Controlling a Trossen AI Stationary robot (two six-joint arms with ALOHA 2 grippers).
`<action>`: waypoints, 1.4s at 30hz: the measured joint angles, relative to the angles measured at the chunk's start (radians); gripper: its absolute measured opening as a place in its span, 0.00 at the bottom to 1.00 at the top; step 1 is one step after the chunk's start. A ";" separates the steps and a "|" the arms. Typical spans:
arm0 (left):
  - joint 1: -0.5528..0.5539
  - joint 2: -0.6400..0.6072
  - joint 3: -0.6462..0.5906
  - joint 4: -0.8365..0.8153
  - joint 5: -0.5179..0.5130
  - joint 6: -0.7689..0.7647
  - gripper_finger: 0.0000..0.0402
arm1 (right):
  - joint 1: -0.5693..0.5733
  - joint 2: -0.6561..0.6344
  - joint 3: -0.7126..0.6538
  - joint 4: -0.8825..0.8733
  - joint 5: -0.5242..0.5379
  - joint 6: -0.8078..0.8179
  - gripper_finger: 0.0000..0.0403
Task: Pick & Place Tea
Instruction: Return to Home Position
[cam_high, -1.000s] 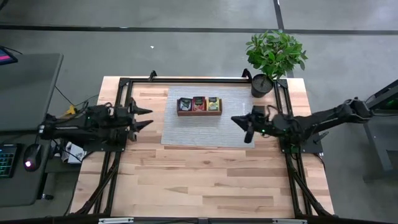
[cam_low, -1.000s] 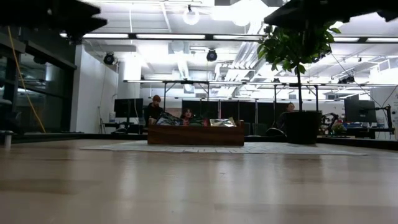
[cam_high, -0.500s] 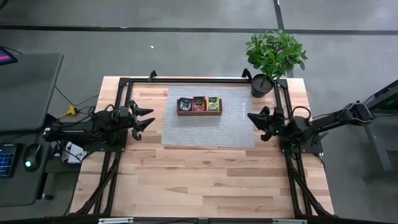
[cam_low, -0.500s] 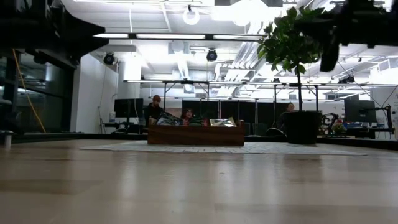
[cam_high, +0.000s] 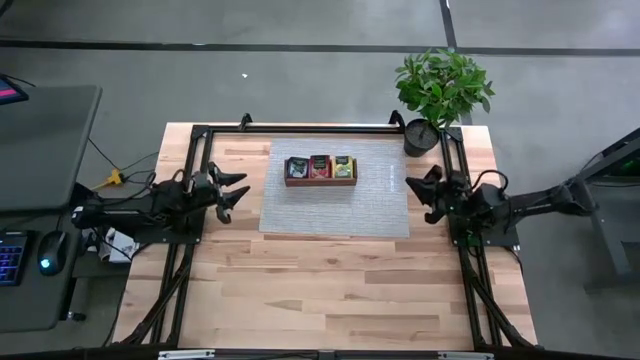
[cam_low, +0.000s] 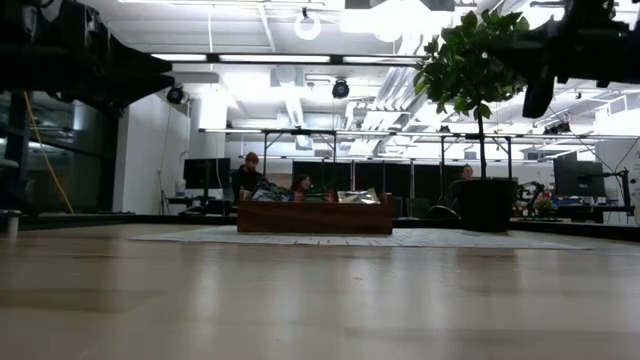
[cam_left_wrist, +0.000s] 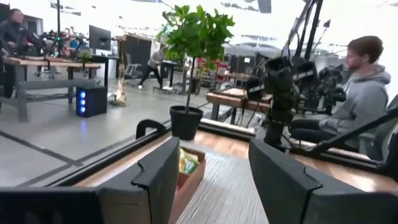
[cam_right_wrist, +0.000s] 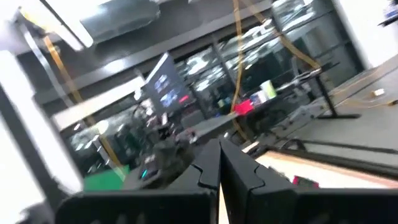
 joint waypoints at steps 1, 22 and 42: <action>0.000 0.000 0.000 0.004 0.006 0.004 0.46 | -0.017 -0.019 0.000 -0.039 -0.036 0.012 0.00; 0.000 0.001 0.009 -0.127 0.136 0.367 0.35 | -0.156 -0.258 0.000 -0.670 -0.391 -0.009 0.00; 0.000 0.001 0.011 -0.146 0.180 0.470 0.35 | -0.153 -0.258 0.000 -0.676 -0.425 -0.250 0.00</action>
